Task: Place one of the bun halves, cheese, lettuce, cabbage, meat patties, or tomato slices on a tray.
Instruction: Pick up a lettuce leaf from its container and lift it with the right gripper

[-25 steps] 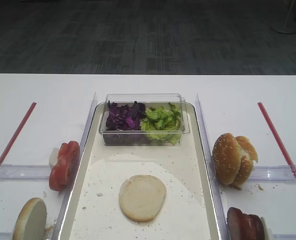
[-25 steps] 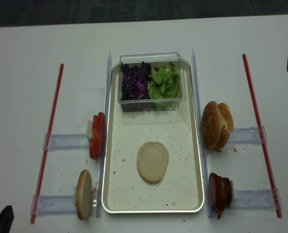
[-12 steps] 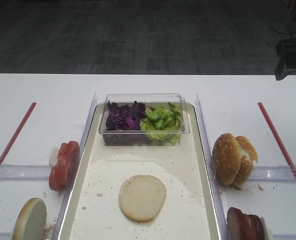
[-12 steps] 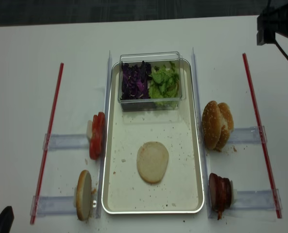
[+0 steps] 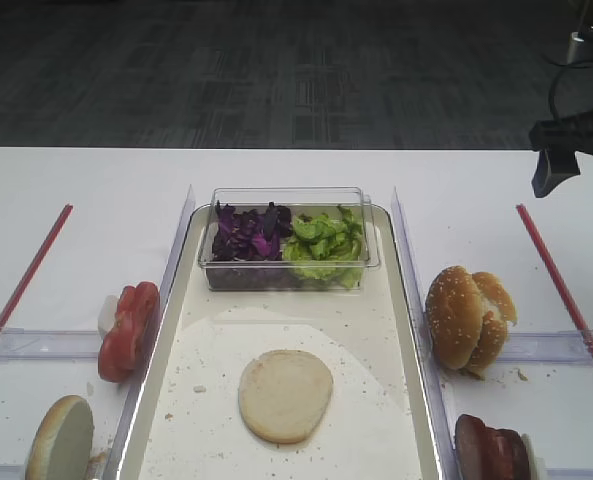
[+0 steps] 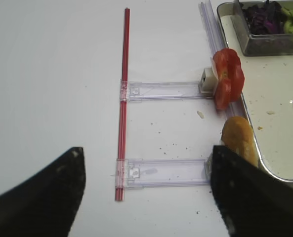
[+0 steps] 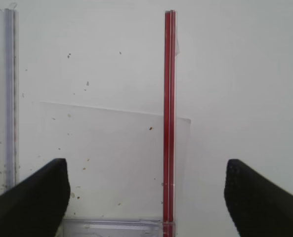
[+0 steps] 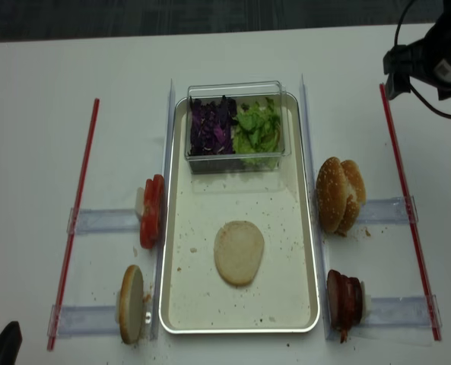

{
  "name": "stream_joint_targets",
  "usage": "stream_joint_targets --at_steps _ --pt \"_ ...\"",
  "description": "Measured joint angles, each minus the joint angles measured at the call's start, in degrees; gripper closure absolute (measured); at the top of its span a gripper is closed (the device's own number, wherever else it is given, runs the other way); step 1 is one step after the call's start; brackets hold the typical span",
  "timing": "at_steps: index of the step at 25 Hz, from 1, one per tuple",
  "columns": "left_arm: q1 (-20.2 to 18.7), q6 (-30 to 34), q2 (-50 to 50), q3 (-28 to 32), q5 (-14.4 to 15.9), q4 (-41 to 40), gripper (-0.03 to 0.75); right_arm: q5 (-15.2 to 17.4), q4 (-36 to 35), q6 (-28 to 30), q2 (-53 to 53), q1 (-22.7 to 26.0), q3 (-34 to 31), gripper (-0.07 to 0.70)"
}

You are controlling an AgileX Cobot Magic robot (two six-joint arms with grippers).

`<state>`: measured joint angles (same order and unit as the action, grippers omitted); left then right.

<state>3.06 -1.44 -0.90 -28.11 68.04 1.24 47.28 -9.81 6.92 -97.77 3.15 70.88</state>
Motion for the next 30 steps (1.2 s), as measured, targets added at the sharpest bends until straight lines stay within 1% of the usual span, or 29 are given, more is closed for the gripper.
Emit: stream_joint_targets --at_steps 3,9,13,18,21,25,30 --pt "0.0 0.0 0.0 0.0 0.0 0.0 0.225 0.1 -0.1 0.0 0.0 0.0 0.0 -0.015" --pt "0.0 0.0 0.0 0.0 0.0 0.0 0.225 1.6 -0.2 0.0 -0.1 0.0 0.0 0.008" --pt "0.0 0.0 0.0 0.0 0.0 0.0 0.225 1.7 -2.1 0.3 -0.1 0.0 0.0 0.045" --pt "0.0 0.0 0.0 0.0 0.0 0.0 0.225 2.2 -5.3 3.0 -0.3 -0.1 0.0 0.054" --pt "0.0 0.0 0.0 0.0 0.0 0.0 0.225 2.2 -5.6 3.9 -0.4 -2.0 0.1 0.054" --pt "0.0 0.0 0.0 0.0 0.0 0.0 0.225 1.2 -5.6 4.2 -0.4 -6.6 0.1 0.054" --pt "0.0 0.0 0.0 0.0 0.0 0.0 0.225 0.9 -5.6 4.2 -0.4 -12.5 0.1 0.054"
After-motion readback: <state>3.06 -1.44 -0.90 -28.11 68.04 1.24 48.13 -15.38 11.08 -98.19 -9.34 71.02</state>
